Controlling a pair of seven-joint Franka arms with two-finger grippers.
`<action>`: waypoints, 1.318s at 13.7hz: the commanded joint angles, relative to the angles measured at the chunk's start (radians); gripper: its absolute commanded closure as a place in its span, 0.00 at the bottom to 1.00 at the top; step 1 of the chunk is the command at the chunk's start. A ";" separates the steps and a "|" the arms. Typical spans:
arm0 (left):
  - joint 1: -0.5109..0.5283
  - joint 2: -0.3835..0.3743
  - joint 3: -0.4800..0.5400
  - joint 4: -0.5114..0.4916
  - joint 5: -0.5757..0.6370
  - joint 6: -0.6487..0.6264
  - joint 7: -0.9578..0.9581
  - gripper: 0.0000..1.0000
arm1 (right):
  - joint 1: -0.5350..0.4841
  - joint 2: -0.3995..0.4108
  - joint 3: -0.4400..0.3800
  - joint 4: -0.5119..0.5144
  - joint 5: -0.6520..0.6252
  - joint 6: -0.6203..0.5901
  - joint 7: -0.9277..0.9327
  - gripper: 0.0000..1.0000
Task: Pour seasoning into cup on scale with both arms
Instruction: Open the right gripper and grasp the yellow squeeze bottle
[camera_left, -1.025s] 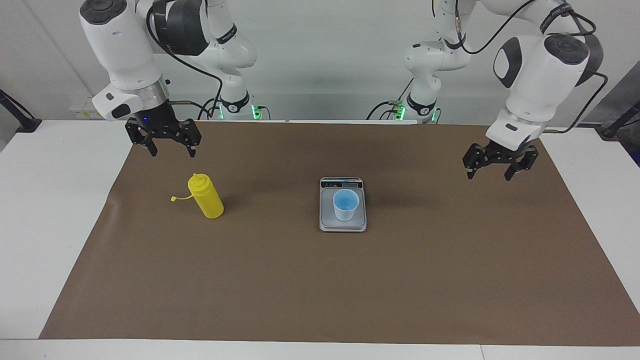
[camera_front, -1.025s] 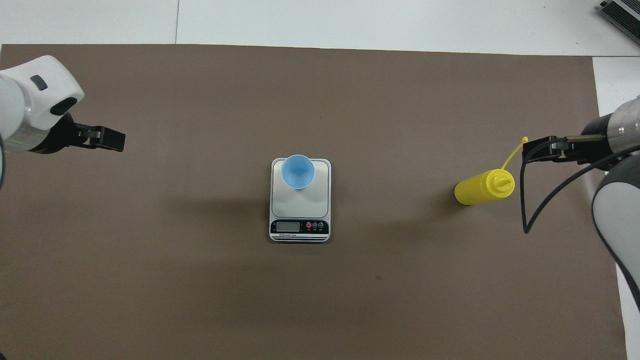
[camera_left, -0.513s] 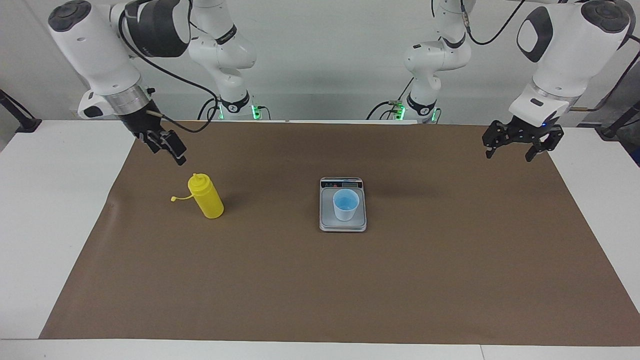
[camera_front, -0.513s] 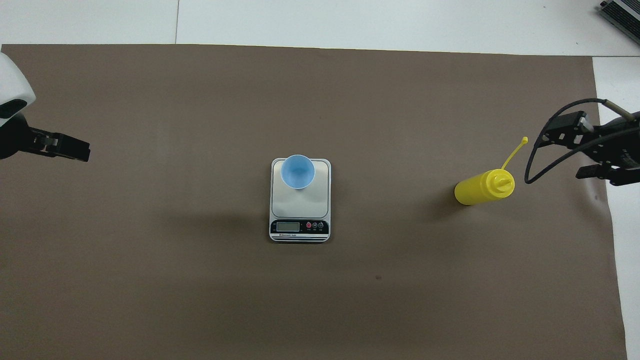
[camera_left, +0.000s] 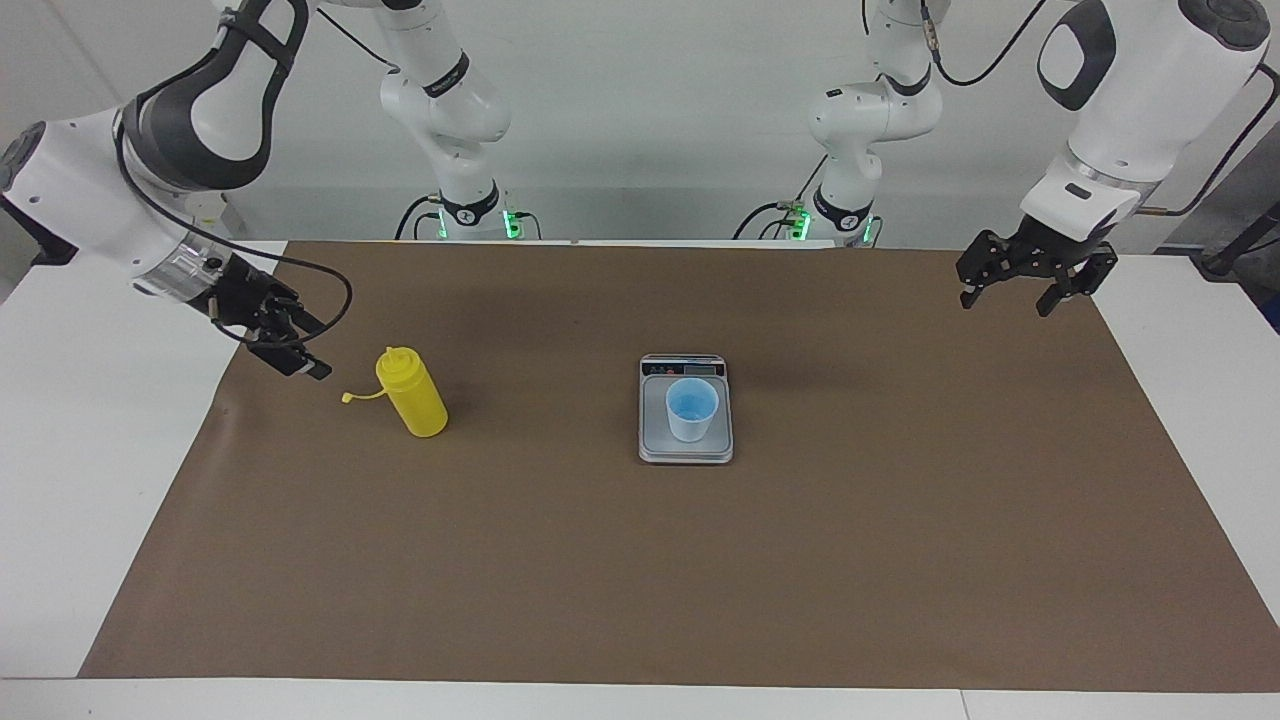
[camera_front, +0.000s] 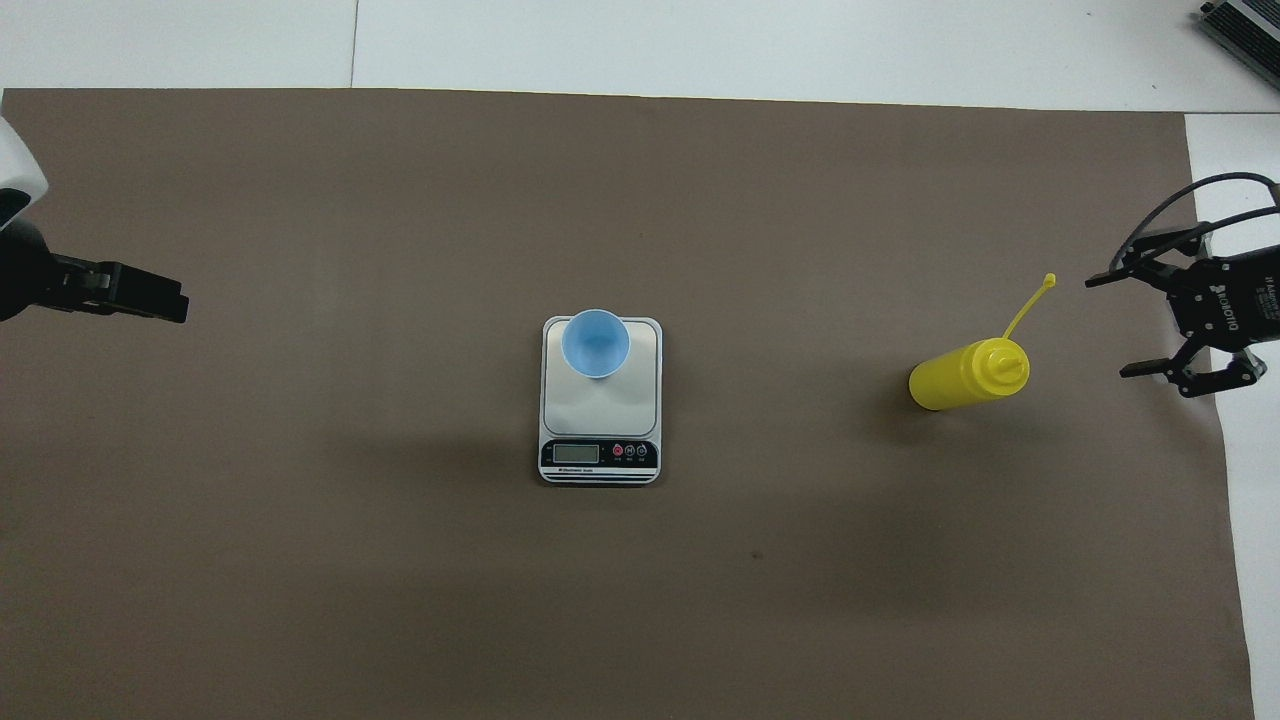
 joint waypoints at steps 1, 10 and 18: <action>0.021 -0.011 -0.010 0.009 -0.018 -0.027 -0.015 0.00 | -0.037 0.049 0.011 0.000 0.074 -0.026 0.083 0.00; 0.019 -0.006 -0.011 0.032 0.009 -0.081 -0.033 0.00 | -0.088 0.187 0.009 -0.095 0.226 0.003 0.196 0.00; 0.019 -0.017 -0.011 0.001 0.001 -0.048 -0.032 0.00 | -0.071 0.167 0.011 -0.280 0.429 0.093 0.004 0.00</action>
